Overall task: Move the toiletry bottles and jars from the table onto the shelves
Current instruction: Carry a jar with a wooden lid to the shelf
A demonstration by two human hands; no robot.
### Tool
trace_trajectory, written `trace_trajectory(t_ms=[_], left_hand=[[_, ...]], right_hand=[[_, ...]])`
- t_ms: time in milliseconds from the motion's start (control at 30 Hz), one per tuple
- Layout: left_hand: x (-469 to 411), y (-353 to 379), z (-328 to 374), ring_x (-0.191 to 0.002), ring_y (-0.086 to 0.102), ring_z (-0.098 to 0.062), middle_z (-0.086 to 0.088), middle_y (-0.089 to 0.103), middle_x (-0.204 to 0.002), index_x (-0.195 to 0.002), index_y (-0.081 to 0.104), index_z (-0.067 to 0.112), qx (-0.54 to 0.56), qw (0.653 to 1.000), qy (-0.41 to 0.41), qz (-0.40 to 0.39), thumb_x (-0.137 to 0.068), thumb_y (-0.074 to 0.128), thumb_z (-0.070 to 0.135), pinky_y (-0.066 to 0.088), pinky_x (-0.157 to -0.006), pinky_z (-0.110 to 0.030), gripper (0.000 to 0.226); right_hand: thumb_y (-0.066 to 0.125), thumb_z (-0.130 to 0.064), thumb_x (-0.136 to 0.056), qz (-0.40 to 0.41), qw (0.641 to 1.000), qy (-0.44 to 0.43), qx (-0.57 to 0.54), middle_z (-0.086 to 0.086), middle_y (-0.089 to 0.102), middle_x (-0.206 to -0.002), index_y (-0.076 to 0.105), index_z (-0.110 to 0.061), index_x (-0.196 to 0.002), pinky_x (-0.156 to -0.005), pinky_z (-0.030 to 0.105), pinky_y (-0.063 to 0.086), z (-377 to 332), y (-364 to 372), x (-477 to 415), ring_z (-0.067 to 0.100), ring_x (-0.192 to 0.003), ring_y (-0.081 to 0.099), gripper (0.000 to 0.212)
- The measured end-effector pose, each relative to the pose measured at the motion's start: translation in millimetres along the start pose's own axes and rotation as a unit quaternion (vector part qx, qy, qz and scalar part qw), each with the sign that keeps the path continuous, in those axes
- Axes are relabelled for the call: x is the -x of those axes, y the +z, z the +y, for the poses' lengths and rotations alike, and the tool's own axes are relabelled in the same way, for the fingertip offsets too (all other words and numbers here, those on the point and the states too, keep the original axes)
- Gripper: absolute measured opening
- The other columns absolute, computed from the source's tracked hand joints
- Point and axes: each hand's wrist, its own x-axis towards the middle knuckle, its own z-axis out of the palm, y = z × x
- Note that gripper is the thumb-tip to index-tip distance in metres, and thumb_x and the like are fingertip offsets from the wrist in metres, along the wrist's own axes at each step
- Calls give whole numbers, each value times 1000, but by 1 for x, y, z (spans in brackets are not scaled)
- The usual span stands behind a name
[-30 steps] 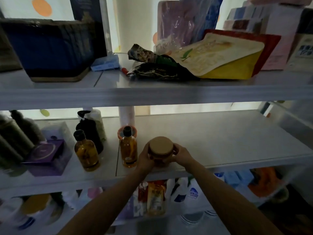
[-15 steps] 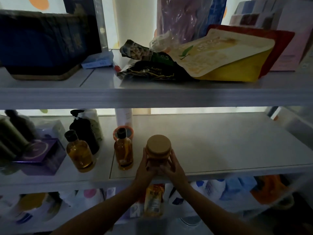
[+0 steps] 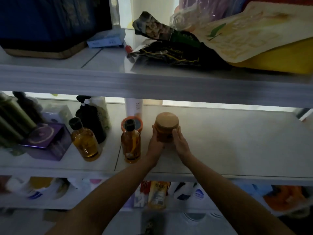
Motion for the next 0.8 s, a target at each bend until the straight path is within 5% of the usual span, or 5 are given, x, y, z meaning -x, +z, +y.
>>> trace_trajectory(t_ms=[267,533,600,700,800], left_hand=[[-36,3,9,-119,38,-11,-6,36,-144,-148,15,28,34,998,-42,17,-104,27,9,34,-111,-40,50],[-40,-5,9,-116,34,-11,-2,36,-136,-148,12,21,-5,999,-30,-12,-101,36,6,40,-92,-22,55],[-34,-6,11,-114,36,-13,1,34,-125,-147,12,12,-55,998,-24,-31,-92,50,-1,40,-77,-12,67],[-20,-6,-2,-120,42,-13,2,41,-128,-138,27,12,-172,983,47,-49,-81,62,-2,40,-78,-3,69],[7,-6,-21,-133,38,-23,-8,33,-147,-146,18,14,-330,940,43,-73,-82,66,22,39,-106,-31,81]], right_hand=[[24,-51,-98,9,1000,-2,21,5,30,-152,8,-31,-150,-114,46,26,-1,2,-39,29,-137,31,58],[22,-50,-98,-33,998,0,58,3,21,-156,6,-30,-150,-115,46,21,-11,-7,-39,28,-142,24,58],[23,-49,-98,-49,993,16,109,5,18,-157,3,-27,-150,-114,45,21,-12,-12,-30,30,-142,22,60],[33,-51,-96,-58,972,-7,229,6,13,-158,3,-21,-151,-114,43,20,-4,-25,-11,28,-144,20,69],[38,-57,-93,-89,897,-55,430,6,9,-159,5,-15,-151,-117,39,15,14,-39,12,22,-145,15,79]])
